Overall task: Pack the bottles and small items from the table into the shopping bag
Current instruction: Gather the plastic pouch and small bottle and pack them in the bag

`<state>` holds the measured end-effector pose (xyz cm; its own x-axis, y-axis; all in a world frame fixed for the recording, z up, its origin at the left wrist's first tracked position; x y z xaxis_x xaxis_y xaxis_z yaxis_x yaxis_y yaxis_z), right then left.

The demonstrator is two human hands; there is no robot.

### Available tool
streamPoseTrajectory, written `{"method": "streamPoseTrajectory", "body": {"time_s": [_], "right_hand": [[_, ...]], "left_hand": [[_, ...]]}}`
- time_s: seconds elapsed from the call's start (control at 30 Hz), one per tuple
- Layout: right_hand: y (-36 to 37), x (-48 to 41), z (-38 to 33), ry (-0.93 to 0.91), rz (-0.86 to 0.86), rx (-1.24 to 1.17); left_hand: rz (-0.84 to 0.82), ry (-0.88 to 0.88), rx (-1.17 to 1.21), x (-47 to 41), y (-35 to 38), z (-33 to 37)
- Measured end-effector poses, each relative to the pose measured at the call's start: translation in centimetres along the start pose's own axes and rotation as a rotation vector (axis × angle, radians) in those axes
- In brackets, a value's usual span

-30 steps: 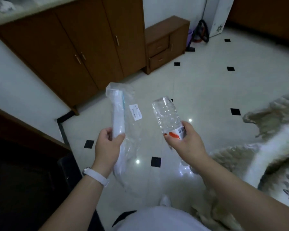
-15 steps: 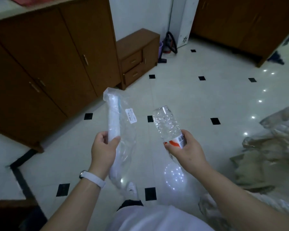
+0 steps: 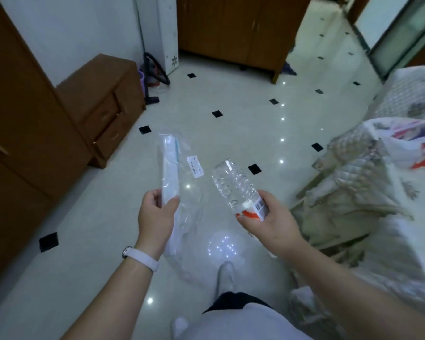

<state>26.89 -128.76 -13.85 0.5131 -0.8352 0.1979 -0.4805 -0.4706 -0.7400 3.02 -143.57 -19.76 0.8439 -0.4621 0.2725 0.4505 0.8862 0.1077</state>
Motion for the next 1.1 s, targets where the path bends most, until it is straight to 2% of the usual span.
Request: {"method": "streamPoseTrajectory", "body": {"time_s": [0.23,0.4,0.5,0.63,0.73,0.93,1.1], "right_hand": [[-1.4,-7.2,5.6,0.188,0.091,-0.181],[-3.9,-16.3,6.6,0.205,0.136,-0.312],[-7.8,-21.2,7.0,0.202,0.176,-0.367],[-14.6,-26.3,9.2,0.207,0.256,-0.361],[-18.5,-28.1,11.7,0.257,0.337,-0.401],[-22.5,-29.1,18.4,0.430,0.471,-0.484],[-25.1,-30.9,23.0,0.616,0.598,-0.407]], "left_hand": [[-0.103,-0.023,-0.116,-5.7,7.8,0.0],[-0.082,0.016,-0.222,-11.9,13.7,3.0],[-0.130,0.029,-0.273,-15.4,19.6,5.3],[-0.244,0.089,-0.255,-18.1,29.8,7.9],[-0.345,0.086,-0.256,-19.0,36.3,7.3],[-0.528,0.029,-0.311,-21.6,46.8,4.0],[-0.700,0.026,-0.345,-24.7,57.1,2.3]]}}
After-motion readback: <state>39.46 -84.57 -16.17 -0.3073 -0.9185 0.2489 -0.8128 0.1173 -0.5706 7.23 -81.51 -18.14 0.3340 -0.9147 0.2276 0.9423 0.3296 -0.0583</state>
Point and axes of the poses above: each hand's wrist, its own x-axis away from the middle knuckle, its own y-axis out of the palm, z = x × y, the point moved 9 cm from there along -x, towards the middle knuckle, and after that the axes turned 15 degrees about x, right-handed, at the moved point
